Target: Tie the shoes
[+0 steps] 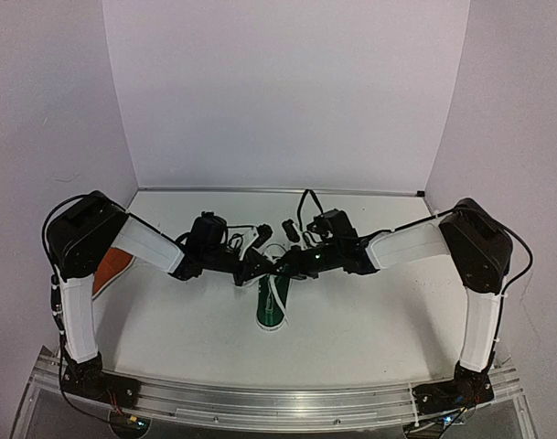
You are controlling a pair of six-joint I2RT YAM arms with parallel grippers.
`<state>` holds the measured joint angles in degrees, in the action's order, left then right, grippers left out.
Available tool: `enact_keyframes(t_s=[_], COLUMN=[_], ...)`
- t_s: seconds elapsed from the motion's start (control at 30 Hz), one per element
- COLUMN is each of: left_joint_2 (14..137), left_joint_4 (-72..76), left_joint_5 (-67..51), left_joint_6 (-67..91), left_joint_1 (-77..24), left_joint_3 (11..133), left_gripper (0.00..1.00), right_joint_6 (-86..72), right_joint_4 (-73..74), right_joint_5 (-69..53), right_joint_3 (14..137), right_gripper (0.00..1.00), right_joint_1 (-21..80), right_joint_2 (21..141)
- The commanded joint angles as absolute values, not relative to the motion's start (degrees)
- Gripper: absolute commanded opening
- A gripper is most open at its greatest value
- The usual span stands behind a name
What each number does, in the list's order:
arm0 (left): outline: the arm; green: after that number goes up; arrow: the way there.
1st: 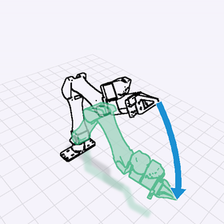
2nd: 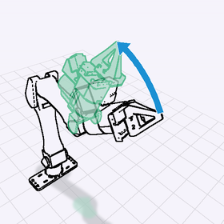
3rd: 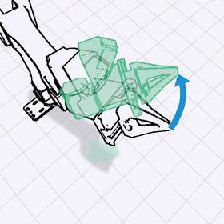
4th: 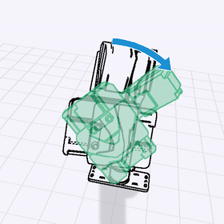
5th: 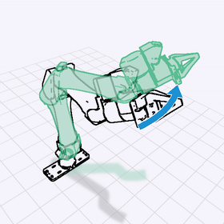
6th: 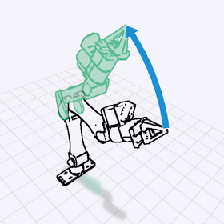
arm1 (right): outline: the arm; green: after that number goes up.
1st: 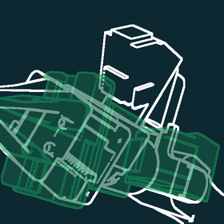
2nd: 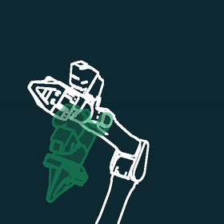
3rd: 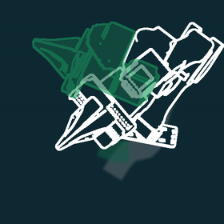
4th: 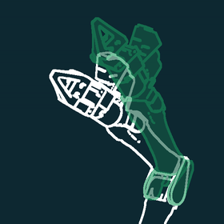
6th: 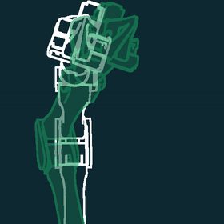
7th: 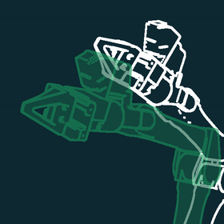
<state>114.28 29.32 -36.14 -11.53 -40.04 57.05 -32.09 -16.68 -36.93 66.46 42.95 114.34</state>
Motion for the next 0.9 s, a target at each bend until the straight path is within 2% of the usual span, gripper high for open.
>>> enact_keyframes(t_s=[0.0, 0.37, 0.5, 0.77, 0.87], left_joint_2=[115.68, 119.99, 120.25, 120.10, 119.76], left_joint_4=[38.25, 40.95, 41.17, 40.62, 39.65], left_joint_5=[-43.45, -45.23, -45.24, -44.77, -44.26], left_joint_6=[-7.06, -3.92, -3.69, -3.88, -4.27], left_joint_1=[-39.38, -38.86, -38.68, -38.41, -38.41], left_joint_3=[56.38, 58.91, 58.68, 58.40, 58.32], left_gripper=[0.00, 0.00, 0.00, 0.00, 0.00], right_joint_6=[-32.01, -31.04, -30.54, -30.45, -30.88], right_joint_4=[-18.28, -18.28, -18.28, -18.23, -17.21], right_joint_5=[-37.57, -38.37, -37.88, -37.48, -35.17], right_joint_3=[66.63, 63.34, 61.48, 60.58, 60.79], right_gripper=[0.05, 0.24, 0.36, 0.36, 0.32], right_joint_1=[43.28, 40.76, 38.77, 36.95, 36.83], right_joint_2=[113.68, 109.08, 105.85, 106.26, 108.32])
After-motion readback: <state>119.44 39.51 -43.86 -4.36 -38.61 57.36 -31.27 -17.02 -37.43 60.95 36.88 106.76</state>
